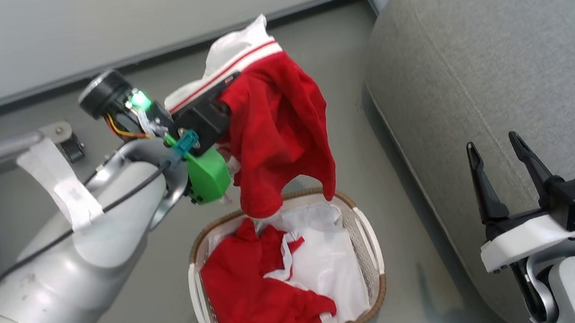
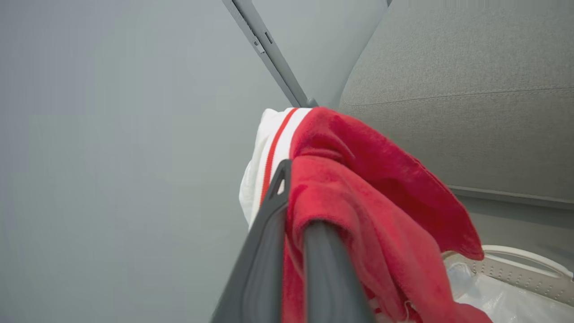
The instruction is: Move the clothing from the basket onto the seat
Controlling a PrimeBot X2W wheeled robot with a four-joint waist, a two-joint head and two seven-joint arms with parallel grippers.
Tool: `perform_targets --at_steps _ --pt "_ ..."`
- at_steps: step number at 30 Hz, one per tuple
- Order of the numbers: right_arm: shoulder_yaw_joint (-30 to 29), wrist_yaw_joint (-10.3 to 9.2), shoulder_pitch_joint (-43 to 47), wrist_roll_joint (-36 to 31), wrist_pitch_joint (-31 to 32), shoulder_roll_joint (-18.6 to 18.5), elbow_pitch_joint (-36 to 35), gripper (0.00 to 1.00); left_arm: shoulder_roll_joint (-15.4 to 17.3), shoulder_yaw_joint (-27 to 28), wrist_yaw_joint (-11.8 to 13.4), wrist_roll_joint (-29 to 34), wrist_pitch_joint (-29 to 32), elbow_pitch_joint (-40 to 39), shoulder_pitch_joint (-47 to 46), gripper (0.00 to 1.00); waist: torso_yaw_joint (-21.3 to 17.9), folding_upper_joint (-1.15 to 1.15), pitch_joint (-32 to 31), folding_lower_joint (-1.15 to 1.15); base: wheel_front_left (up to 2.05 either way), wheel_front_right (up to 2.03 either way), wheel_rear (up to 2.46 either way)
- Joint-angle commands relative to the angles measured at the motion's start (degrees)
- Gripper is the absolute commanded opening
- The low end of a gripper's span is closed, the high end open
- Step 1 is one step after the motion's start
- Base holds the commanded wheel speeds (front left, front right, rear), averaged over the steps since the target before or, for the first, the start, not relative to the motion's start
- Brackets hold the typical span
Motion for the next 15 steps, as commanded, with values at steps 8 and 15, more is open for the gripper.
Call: perform_targets --at_steps 8,15 --pt "0.8 -0.04 2.0 -0.5 -0.3 -0.2 0.3 1.00 2.3 -1.5 0.1 -2.9 1.9 -3.3 -7.6 0.00 1.9 0.00 -7.6 0.00 0.00 0.00 0.00" --pt "4.1 -0.04 0.6 0.1 -0.3 -0.2 0.0 1.00 1.6 -0.5 0.7 -4.2 2.8 -3.8 -9.5 0.00 2.2 0.00 -9.2 0.00 0.00 0.00 0.00"
